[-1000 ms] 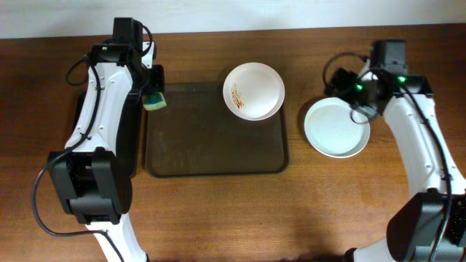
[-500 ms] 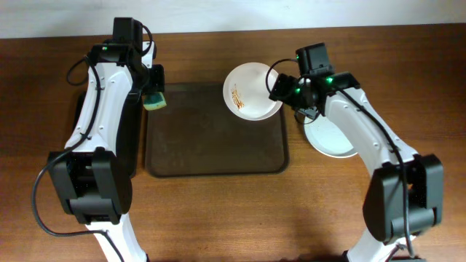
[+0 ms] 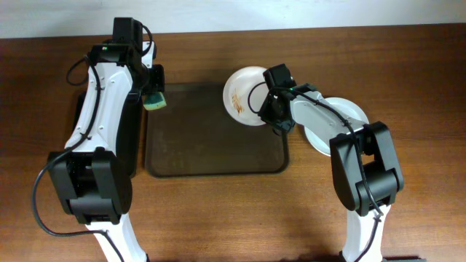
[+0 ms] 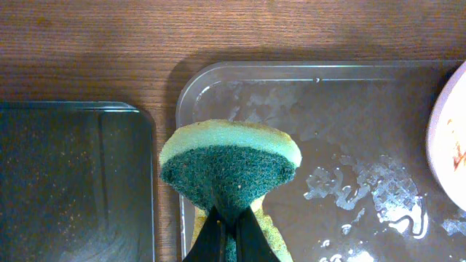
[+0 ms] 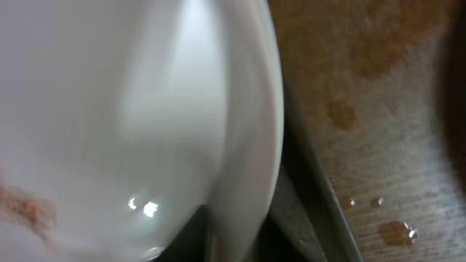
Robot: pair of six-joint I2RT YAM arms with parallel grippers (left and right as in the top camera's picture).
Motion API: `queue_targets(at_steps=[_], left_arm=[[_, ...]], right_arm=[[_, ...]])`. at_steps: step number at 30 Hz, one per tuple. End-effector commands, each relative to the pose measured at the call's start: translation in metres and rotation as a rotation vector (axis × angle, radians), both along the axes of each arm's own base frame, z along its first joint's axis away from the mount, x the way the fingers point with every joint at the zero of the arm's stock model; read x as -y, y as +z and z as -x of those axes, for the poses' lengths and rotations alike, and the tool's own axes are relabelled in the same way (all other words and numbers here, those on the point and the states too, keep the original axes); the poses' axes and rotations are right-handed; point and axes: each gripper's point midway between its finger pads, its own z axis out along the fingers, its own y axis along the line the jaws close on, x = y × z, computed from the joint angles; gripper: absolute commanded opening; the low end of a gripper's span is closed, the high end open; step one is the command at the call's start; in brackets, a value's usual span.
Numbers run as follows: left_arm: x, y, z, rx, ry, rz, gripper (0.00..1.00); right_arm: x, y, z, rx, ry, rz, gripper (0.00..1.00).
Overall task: Clean dirty plates on tray and stack at the side
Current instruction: 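Move the right gripper to the pink plate and grip its rim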
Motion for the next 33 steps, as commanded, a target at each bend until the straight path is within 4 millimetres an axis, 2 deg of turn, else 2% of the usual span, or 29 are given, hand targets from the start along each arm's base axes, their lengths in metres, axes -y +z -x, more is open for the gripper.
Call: queue_targets(at_steps=[1, 3, 5, 8, 10, 11, 12, 14, 15, 16, 18, 19, 21, 25, 27, 30, 31, 33], left_arm=[[0.003, 0.000, 0.000, 0.001, -0.001, 0.015, 0.01], [0.003, 0.000, 0.000, 0.001, 0.000, 0.012, 0.01], [0.002, 0.000, 0.000, 0.001, 0.001, 0.012, 0.01], [0.002, 0.000, 0.000, 0.001, 0.001, 0.012, 0.01], [0.002, 0.000, 0.000, 0.001, 0.001, 0.012, 0.01], [0.002, 0.000, -0.001, 0.002, 0.001, 0.012, 0.01], [0.002, 0.000, -0.001, 0.004, 0.002, 0.012, 0.01], [0.002, 0.000, -0.001, 0.004, 0.002, 0.012, 0.01], [0.002, 0.000, -0.001, 0.004, 0.001, 0.012, 0.01], [0.002, 0.000, -0.001, 0.004, 0.001, 0.012, 0.01], [0.002, 0.000, -0.001, 0.004, 0.002, 0.012, 0.01], [0.002, 0.000, -0.001, 0.004, 0.002, 0.012, 0.01], [0.002, 0.000, -0.001, 0.004, 0.002, 0.012, 0.01], [0.003, 0.000, -0.001, 0.004, 0.001, 0.012, 0.01], [0.003, 0.000, -0.001, 0.004, 0.000, 0.012, 0.01], [0.003, 0.000, -0.001, 0.004, 0.000, 0.012, 0.01], [0.003, 0.000, -0.001, 0.004, 0.000, 0.012, 0.01], [0.003, 0.000, -0.001, 0.003, 0.000, 0.012, 0.01]], right_arm=[[-0.019, -0.004, 0.015, -0.060, 0.038, -0.042, 0.11], [-0.046, -0.004, 0.043, -0.158, 0.110, -0.128, 0.12], [-0.054, -0.005, 0.057, -0.195, 0.170, -0.133, 0.14], [-0.057, 0.000, 0.061, -0.192, 0.245, -0.132, 0.22], [-0.062, 0.022, 0.047, -0.110, 0.396, -0.113, 0.43], [-0.065, 0.035, 0.040, -0.078, 0.465, -0.106, 0.49], [-0.070, 0.056, 0.030, -0.029, 0.559, -0.089, 0.55], [-0.073, 0.088, 0.014, 0.053, 0.666, -0.048, 0.62], [-0.067, 0.105, -0.002, 0.115, 0.680, 0.031, 0.68], [-0.060, 0.113, -0.013, 0.149, 0.660, 0.085, 0.76], [-0.060, 0.119, -0.028, 0.206, 0.676, 0.108, 0.77], [-0.059, 0.113, -0.033, 0.215, 0.707, 0.121, 0.78], [-0.056, 0.093, -0.041, 0.219, 0.831, 0.175, 0.92], [-0.041, 0.059, -0.056, 0.197, 0.883, 0.181, 0.91], [-0.039, 0.044, -0.055, 0.176, 0.902, 0.121, 0.82], [-0.043, 0.030, -0.053, 0.161, 0.902, 0.040, 0.63], [-0.043, 0.026, -0.054, 0.152, 0.873, 0.031, 0.55], [-0.045, 0.016, -0.053, 0.126, 0.827, 0.014, 0.46]])
